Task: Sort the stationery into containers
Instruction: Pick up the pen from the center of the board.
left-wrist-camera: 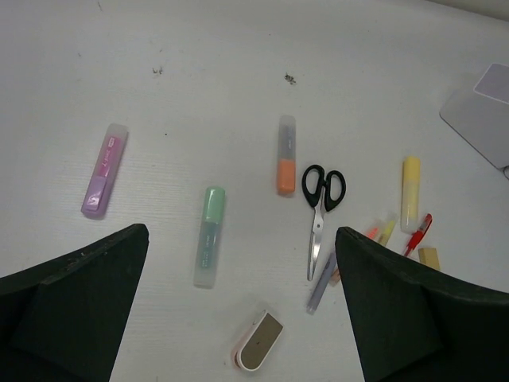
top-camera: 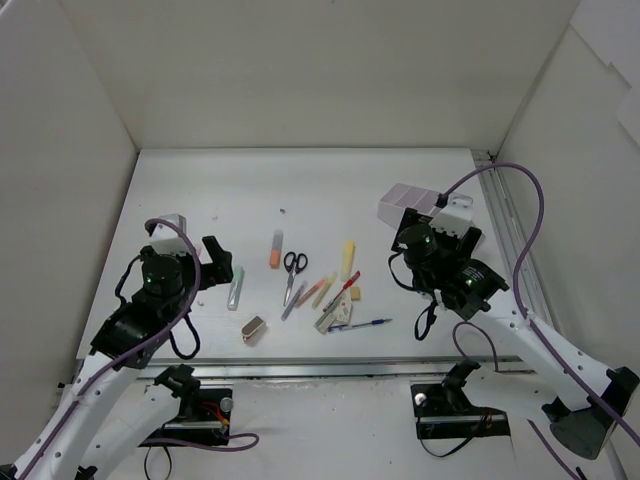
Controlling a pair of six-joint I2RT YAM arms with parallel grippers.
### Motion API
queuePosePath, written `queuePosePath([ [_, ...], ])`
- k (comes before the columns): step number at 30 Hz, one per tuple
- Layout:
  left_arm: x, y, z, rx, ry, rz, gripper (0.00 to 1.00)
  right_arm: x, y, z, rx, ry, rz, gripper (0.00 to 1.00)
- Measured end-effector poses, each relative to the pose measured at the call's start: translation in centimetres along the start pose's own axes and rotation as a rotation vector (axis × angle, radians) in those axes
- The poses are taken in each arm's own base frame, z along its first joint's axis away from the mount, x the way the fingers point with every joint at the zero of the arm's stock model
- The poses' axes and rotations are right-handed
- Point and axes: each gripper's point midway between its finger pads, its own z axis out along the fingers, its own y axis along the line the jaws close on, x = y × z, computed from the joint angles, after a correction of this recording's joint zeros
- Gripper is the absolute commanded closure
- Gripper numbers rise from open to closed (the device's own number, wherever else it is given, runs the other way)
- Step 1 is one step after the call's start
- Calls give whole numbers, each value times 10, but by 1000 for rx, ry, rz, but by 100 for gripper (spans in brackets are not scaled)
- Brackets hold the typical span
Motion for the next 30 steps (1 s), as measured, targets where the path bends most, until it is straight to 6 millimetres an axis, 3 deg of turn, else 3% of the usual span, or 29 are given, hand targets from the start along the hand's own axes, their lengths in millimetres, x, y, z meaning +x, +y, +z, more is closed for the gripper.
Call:
queuePosePath([
  [5, 5, 0, 5, -10, 25, 10, 0, 7, 9, -2, -48, 36, 17, 2],
  [8, 9, 0, 9, -17, 41, 16, 1, 21, 16, -1, -95, 98, 41, 2],
  [14, 13, -3, 14, -10, 61, 22, 0, 86, 28, 2, -186, 335, 37, 9],
  [19, 19, -6, 18, 4, 77, 24, 0, 147, 36, -13, -249, 564, 28, 11],
  [30, 27, -18, 43, 22, 120, 55, 0, 214, 12, -20, -21, 781, 198, 31],
])
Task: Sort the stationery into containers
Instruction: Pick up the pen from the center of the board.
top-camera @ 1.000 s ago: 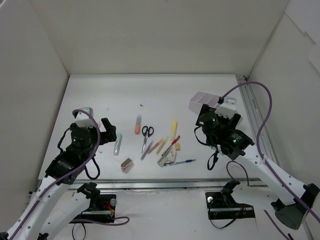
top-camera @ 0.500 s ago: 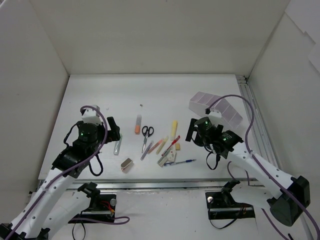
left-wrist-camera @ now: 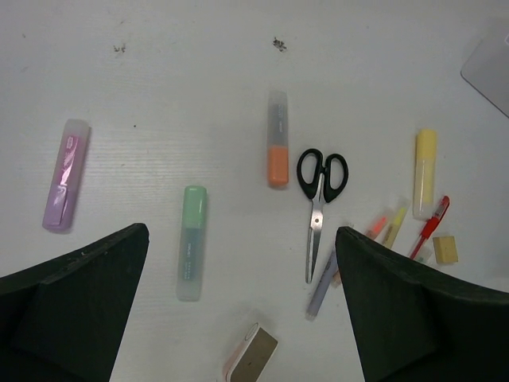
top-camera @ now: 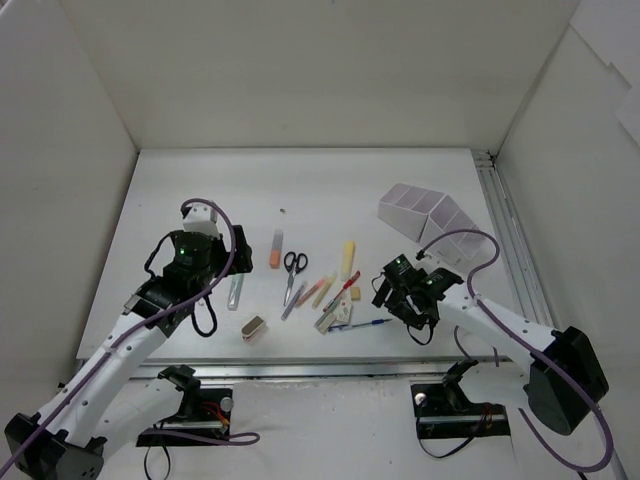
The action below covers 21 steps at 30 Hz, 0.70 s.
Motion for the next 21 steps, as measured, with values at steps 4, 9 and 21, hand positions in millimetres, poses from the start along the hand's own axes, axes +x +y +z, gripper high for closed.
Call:
queuePosePath([
  [4, -13, -11, 8, 24, -15, 6, 0, 15, -6, 8, 37, 30, 79, 37],
  [9, -21, -16, 8, 49, -42, -3, 1, 27, 0, 14, 46, 45, 132, 44],
  [21, -13, -4, -10, 54, -101, -27, 0, 29, 11, 42, 147, 53, 147, 56],
])
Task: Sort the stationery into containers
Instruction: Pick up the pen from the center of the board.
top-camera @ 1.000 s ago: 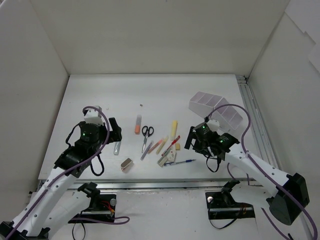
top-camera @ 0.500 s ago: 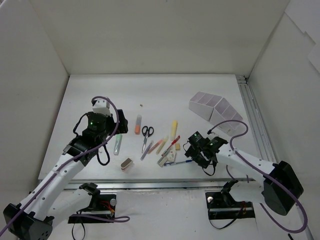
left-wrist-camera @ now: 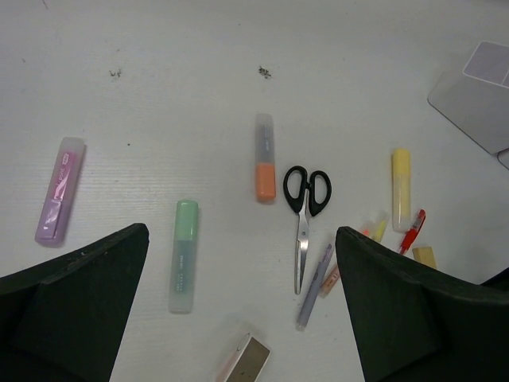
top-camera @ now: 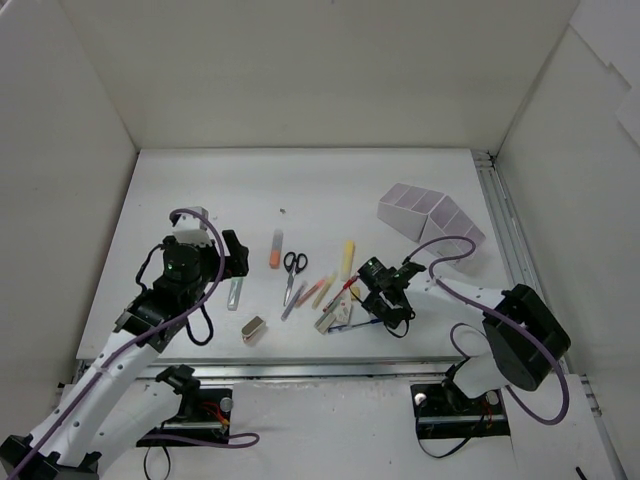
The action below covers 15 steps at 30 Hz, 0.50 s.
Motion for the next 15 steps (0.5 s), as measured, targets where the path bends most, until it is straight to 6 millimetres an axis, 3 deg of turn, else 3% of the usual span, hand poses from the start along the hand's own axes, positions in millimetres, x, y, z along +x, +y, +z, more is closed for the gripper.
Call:
queuePosePath([
  [2, 2, 1, 1, -4, 7, 1, 1, -2, 4, 1, 2, -6, 0, 59],
  [11, 7, 4, 3, -22, 24, -5, 1, -8, 6, 5, 8, -44, 8, 98],
  [15, 10, 7, 3, -39, 29, -11, 1, -9, 6, 6, 9, -45, 0, 100],
])
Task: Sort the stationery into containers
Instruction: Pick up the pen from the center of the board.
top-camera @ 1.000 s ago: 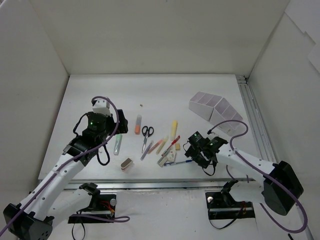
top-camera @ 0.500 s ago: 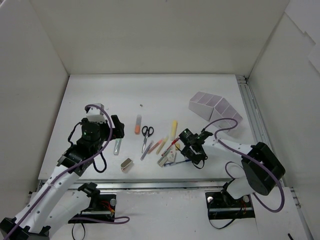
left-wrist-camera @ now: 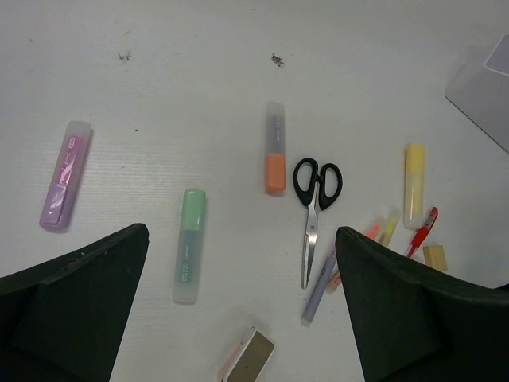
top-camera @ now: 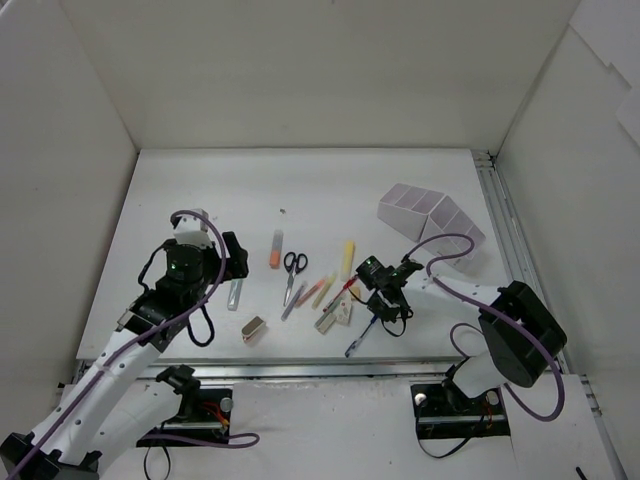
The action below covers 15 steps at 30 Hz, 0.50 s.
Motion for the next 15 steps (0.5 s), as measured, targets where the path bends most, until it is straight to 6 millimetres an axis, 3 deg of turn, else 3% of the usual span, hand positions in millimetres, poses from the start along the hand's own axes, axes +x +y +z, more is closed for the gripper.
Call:
queuePosePath([
  [5, 3, 1, -2, 4, 6, -1, 1, -13, 2, 0, -2, -43, -28, 100],
  [8, 7, -8, -3, 56, 29, 14, 0, -33, 17, -10, -25, -99, -49, 100],
  [12, 18, -43, -5, 263, 93, 64, 1, -73, 65, -45, -149, -217, -42, 100],
  [15, 33, -85, -7, 495, 153, 112, 1, -100, 96, -79, -264, -305, -30, 100],
])
